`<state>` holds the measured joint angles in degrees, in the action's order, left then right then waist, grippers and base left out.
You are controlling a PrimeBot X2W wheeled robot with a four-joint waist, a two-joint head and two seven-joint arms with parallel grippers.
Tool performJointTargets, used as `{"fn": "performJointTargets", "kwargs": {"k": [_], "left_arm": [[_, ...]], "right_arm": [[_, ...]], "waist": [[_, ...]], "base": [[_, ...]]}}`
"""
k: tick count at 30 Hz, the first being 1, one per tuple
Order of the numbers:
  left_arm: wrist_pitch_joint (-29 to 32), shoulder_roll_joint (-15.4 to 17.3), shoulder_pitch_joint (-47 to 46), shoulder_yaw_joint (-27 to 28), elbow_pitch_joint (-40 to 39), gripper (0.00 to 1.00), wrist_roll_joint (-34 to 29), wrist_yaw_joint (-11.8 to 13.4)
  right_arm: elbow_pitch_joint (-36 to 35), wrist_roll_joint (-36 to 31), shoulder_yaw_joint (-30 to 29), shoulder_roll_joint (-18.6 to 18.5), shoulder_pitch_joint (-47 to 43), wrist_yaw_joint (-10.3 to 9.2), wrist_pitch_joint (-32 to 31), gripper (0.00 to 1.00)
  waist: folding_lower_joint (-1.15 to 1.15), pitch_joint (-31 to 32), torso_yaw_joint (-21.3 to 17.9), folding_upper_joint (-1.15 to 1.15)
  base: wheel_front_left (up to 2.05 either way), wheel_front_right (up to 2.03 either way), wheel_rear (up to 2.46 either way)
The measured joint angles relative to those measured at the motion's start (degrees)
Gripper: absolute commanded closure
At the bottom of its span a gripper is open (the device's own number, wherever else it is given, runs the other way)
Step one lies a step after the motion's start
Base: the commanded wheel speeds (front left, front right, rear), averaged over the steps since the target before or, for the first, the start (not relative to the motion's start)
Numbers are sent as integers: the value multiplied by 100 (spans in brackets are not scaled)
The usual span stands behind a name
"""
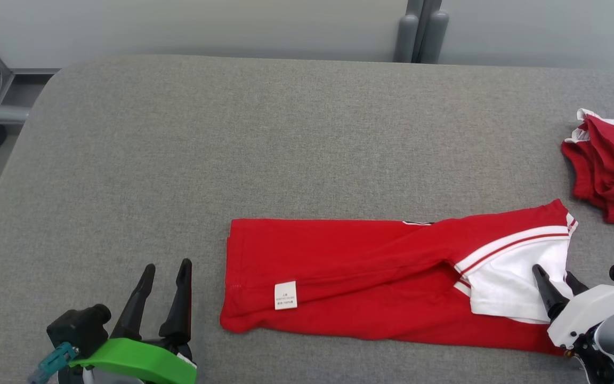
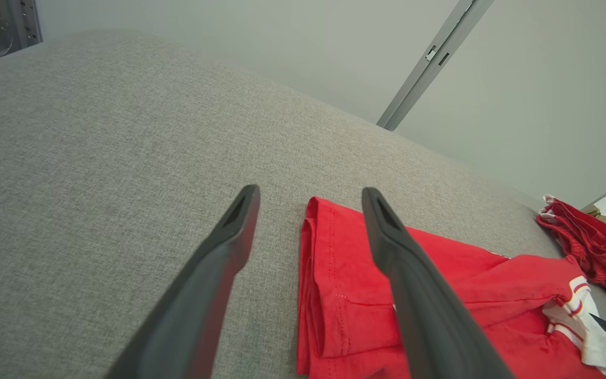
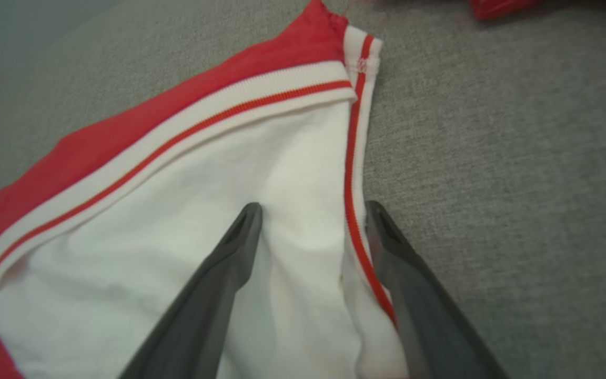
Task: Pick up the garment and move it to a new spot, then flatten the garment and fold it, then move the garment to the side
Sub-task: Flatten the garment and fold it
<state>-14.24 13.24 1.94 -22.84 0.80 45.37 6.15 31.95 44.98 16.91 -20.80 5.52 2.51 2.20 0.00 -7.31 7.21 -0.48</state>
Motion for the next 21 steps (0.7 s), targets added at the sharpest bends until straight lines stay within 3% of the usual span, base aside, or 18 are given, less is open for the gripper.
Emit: {"fn": "performJointTargets", "kwargs": {"k": [1,2,3,4,6,13,21], "left_arm": [[0,0,0,0,0,0,0,0],[0,0,19,20,-11,0,0,1],[0,0,45,29,-24,0,-1,25],[0,0,66,32,-31,0,-1,49],[0,0,74,43,-56,0,-13,51],[-1,-8,120,142,-127,0,-25,52],[-1,-37,223,233,-160,0,-26,68]], "right_arm": [[0,0,0,0,0,0,0,0],[11,0,12,0,10,14,-4,9],[16,-2,30,-1,21,52,-24,51],[16,-12,53,-5,37,76,-23,64],[10,-19,99,1,98,105,-23,100],[-5,-226,288,-7,244,203,-24,100],[-115,-133,100,-64,321,256,85,100]], "waist": [[0,0,0,0],[0,-7,-1,0],[0,-13,-3,0],[0,-20,-5,0],[0,-31,-12,0],[0,-43,-81,0],[0,-15,-270,0]], "base": [[0,0,0],[0,0,0],[0,0,0],[0,0,0],[0,0,0],[0,0,0],[0,0,0]]}}
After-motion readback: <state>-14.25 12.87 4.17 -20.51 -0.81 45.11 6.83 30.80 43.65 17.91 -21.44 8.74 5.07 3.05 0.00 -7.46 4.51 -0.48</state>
